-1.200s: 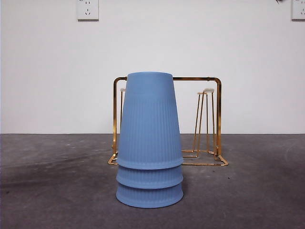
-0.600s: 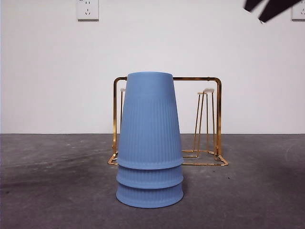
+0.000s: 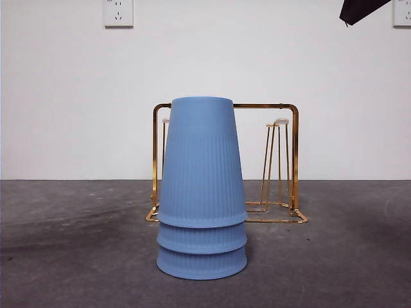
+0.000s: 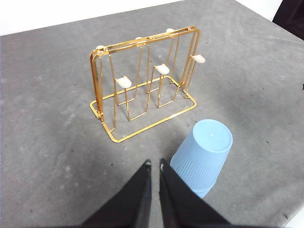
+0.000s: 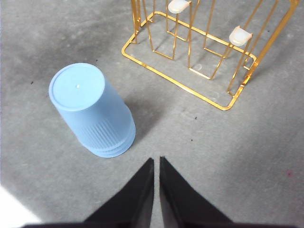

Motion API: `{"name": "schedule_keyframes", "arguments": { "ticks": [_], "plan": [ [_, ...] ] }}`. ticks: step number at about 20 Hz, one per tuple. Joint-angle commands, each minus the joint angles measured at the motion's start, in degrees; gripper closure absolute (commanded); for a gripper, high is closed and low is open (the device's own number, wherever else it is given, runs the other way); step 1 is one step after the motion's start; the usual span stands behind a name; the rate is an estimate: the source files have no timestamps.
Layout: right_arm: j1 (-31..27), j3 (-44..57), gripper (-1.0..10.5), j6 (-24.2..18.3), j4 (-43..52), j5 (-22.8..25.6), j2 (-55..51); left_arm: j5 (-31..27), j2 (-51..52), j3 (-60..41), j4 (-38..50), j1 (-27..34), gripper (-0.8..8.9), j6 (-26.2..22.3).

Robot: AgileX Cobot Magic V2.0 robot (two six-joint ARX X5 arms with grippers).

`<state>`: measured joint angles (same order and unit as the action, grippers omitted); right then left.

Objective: The left arm pick up the left cup on cup holder and place it on desk, then the right arm insert the right cup into the first cup, and then the left arm insert the mid cup into the first cup

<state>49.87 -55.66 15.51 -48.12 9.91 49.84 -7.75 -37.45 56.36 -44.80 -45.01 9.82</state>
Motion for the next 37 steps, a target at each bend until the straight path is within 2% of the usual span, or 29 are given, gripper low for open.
{"name": "schedule_keyframes", "arguments": {
  "ticks": [1, 3, 6, 7, 8, 10, 14, 16, 18, 22, 24, 32, 37],
  "plan": [
    [0.6, -0.5, 9.3, 0.5, 0.5, 0.3, 0.2, -0.2, 0.1, 1.3, 0.7, -0.4, 7.94, -0.1],
    [0.6, -0.5, 9.3, 0.5, 0.5, 0.3, 0.2, -1.2, 0.9, 1.3, 0.7, -0.3, 7.94, -1.1],
    [0.6, -0.5, 9.3, 0.5, 0.5, 0.3, 0.2, -2.1, 1.2, 1.2, 2.8, -0.3, 7.94, -7.2],
    [0.6, -0.5, 9.3, 0.5, 0.6, 0.3, 0.2, -6.1, 1.6, 1.0, 6.3, 0.9, 7.94, -11.1],
    [0.6, -0.5, 9.3, 0.5, 0.6, 0.3, 0.2, -9.1, 2.3, 0.8, 9.6, 3.2, 7.94, -15.1],
    [0.6, -0.5, 9.3, 0.5, 0.5, 0.3, 0.2, -9.1, 4.4, -1.9, 18.2, 10.5, 7.94, -21.9],
    [0.6, -0.5, 9.3, 0.5, 0.6, 0.7, 0.2, -9.1, 13.5, -15.4, 37.2, 26.9, 7.94, -26.6],
    [0.6, -0.5, 9.3, 0.5, 0.5, 0.7, 0.2, -9.1, 18.1, -23.2, 44.5, 32.9, 7.94, -26.8],
    [0.6, -0.5, 9.3, 0.5, 0.6, 0.7, 0.2, -7.2, 22.8, -30.5, 46.1, 37.1, 7.94, -26.3],
    [0.6, -0.5, 9.3, 0.5, 0.6, 0.7, 0.2, 4.3, 30.6, -42.7, 46.1, 41.5, 7.94, -24.1],
    [0.6, -0.5, 9.3, 0.5, 0.6, 0.7, 0.2, 6.5, 33.2, -46.9, 45.3, 42.3, 7.94, -21.6],
    [0.6, -0.5, 9.3, 0.5, 0.6, 0.7, 0.2, 6.8, 37.3, -55.5, 41.4, 42.6, 7.94, -18.4],
    [0.6, -0.5, 9.3, 0.5, 0.6, 0.7, 0.2, 6.9, 37.3, -55.7, 34.2, 42.7, 7.94, -17.8]
  ]
}}
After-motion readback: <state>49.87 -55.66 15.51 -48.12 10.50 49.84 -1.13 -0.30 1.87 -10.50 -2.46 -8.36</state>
